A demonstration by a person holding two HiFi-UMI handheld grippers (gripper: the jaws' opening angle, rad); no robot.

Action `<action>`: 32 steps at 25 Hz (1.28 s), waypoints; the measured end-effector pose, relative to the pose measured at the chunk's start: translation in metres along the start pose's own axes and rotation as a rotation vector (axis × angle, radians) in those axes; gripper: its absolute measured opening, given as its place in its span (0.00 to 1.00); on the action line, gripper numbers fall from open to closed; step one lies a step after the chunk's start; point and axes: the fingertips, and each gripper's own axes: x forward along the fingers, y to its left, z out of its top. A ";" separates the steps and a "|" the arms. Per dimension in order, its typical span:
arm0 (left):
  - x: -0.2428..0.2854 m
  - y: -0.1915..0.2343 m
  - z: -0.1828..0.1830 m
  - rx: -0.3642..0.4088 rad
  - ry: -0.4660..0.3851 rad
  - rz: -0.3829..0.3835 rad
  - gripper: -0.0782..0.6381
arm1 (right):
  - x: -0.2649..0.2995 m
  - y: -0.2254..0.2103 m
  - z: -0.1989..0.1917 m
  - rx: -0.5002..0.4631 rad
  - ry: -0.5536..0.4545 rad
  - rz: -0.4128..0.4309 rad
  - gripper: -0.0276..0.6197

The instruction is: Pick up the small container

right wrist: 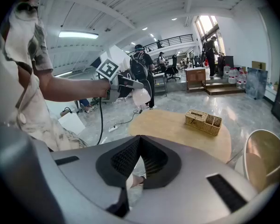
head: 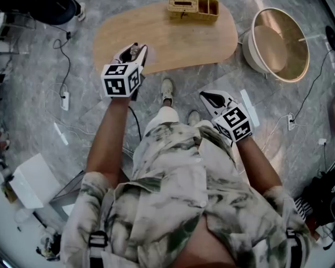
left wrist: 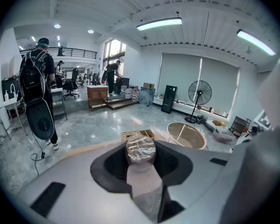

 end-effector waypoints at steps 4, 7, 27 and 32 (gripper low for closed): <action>-0.003 -0.001 0.000 -0.003 0.001 0.004 0.30 | -0.004 -0.002 -0.004 0.005 0.001 -0.003 0.08; -0.004 -0.003 -0.002 -0.004 0.004 0.006 0.30 | -0.005 -0.003 -0.008 0.017 -0.007 -0.006 0.08; 0.001 -0.007 -0.005 -0.010 0.023 -0.010 0.31 | -0.004 -0.003 -0.007 0.012 -0.002 -0.008 0.08; 0.006 -0.006 -0.006 -0.006 0.032 -0.022 0.31 | -0.002 -0.007 -0.006 0.018 0.001 -0.018 0.08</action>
